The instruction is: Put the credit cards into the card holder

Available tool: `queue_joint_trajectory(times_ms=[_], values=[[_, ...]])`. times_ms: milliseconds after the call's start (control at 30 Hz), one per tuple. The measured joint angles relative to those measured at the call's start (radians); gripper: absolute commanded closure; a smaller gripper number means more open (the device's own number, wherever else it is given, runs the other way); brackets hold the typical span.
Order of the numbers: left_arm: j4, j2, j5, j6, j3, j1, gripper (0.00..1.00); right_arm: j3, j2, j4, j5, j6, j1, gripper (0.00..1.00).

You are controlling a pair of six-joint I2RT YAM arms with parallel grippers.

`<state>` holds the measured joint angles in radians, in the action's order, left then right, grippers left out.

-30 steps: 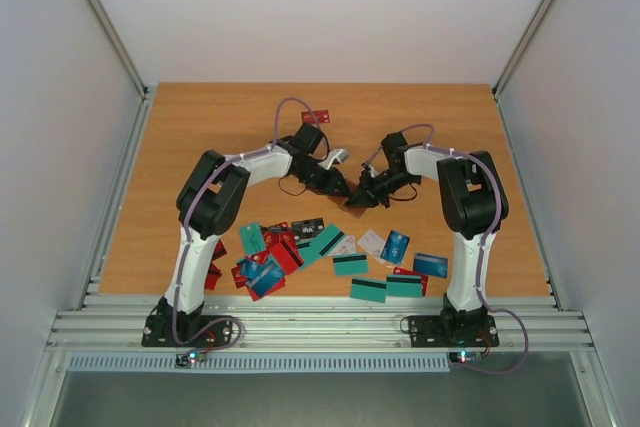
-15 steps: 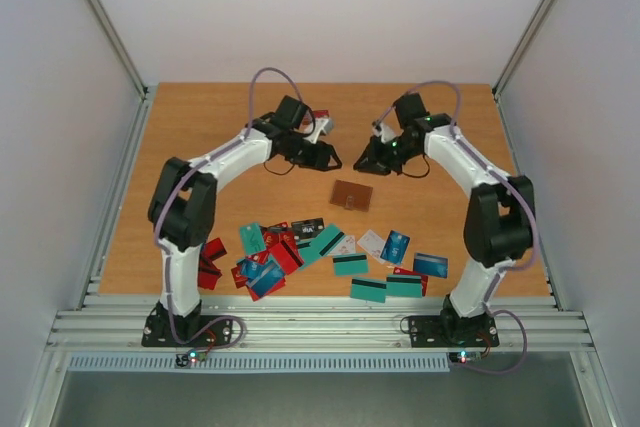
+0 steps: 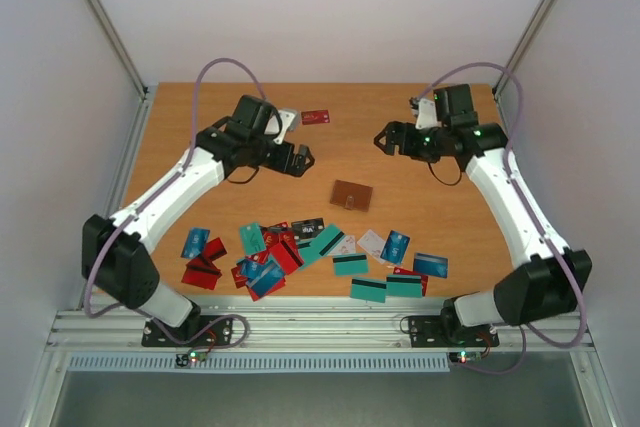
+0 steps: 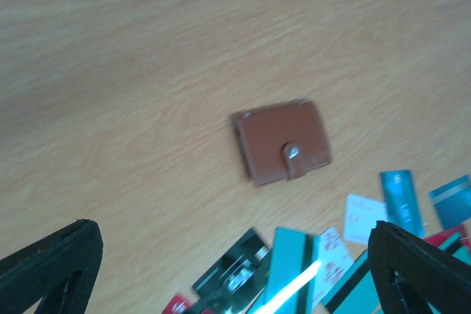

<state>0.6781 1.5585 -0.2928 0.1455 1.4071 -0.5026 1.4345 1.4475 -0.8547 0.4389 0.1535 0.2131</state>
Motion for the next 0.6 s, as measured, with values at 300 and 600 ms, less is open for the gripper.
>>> queue_joint_trajectory(times_ms=[300, 600], values=[[0.061, -0.202, 0.229, -0.004, -0.209, 0.016, 0.01, -0.225, -0.254, 0.138, -0.182, 0.030, -0.050, 0.02], [-0.019, -0.402, 0.451, -0.007, -0.378, 0.022, 0.02, -0.411, -0.469, 0.265, -0.382, 0.065, -0.050, 0.01]])
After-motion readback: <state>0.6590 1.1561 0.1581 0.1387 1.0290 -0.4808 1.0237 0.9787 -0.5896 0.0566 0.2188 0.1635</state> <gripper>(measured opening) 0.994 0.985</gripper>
